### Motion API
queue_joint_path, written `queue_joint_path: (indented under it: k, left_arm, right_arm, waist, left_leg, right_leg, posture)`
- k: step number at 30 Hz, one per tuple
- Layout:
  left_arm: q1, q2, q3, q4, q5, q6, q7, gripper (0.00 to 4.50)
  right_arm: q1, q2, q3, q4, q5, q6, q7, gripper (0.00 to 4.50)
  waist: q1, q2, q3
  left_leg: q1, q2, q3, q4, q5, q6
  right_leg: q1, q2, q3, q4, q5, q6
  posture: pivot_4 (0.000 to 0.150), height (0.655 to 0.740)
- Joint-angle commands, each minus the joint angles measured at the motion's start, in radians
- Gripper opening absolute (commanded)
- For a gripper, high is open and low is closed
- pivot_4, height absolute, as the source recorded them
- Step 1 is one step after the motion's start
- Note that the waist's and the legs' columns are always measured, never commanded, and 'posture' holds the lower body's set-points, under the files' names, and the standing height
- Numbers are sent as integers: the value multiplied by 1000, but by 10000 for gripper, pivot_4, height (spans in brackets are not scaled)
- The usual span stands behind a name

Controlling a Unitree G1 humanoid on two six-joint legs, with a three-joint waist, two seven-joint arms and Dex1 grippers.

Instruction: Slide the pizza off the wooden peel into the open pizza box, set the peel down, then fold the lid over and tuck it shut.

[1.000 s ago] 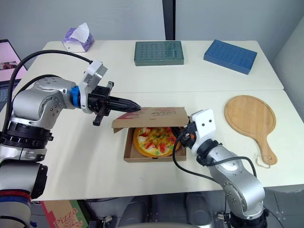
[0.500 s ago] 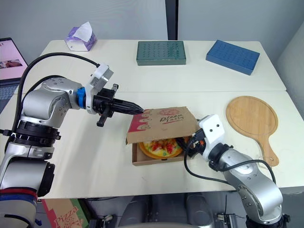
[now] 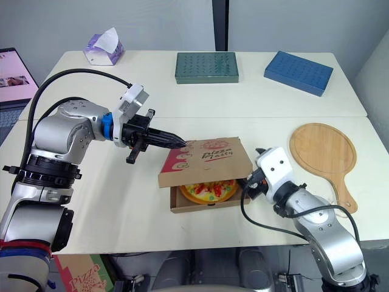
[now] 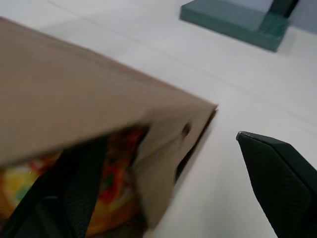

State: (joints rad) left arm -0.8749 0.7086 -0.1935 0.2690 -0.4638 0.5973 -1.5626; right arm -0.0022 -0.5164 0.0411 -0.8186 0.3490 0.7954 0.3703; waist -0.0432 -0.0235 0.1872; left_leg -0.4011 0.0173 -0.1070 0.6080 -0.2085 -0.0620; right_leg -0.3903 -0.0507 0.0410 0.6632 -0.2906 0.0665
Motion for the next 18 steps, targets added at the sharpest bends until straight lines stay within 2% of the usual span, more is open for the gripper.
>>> queue_joint_path:
  k: [1, 9, 14, 18]
  left_arm:
    - [-3, -9, -6, -53, 1, -14, -24, 0]
    - [30, -18, -70, -74, 50, -47, -46, 0]
    - [23, -25, -75, -58, 57, -60, -51, 0]
    - [21, -22, -89, -46, 61, -76, -52, 0]
  right_arm:
    - [26, -70, -96, -65, 92, 15, 101, 44600]
    - [145, -282, -296, -16, 180, -30, 326, 44600]
    - [157, -339, -421, 27, 226, -64, 414, 44600]
    - [144, -368, -443, 44, 243, -50, 428, 44600]
  waist:
    - [3, 0, 0]
    - [8, 0, 0]
    - [10, -1, 0]
    - [10, -1, 1]
  left_leg:
    - [0, 0, 0, 0, 0, 0]
    - [1, 0, 0, 1, 0, 0]
    - [1, 0, 0, 2, 0, 0]
    - [1, 0, 0, 2, 0, 0]
  right_leg:
    - [0, 0, 0, 0, 0, 0]
    - [1, 0, 0, 0, 0, 0]
    - [1, 0, 0, 0, 1, 1]
    - [2, 0, 0, 0, 1, 1]
  posture:
    - [1500, 7279]
    - [1500, 7279]
    - [1500, 7279]
    - [1500, 7279]
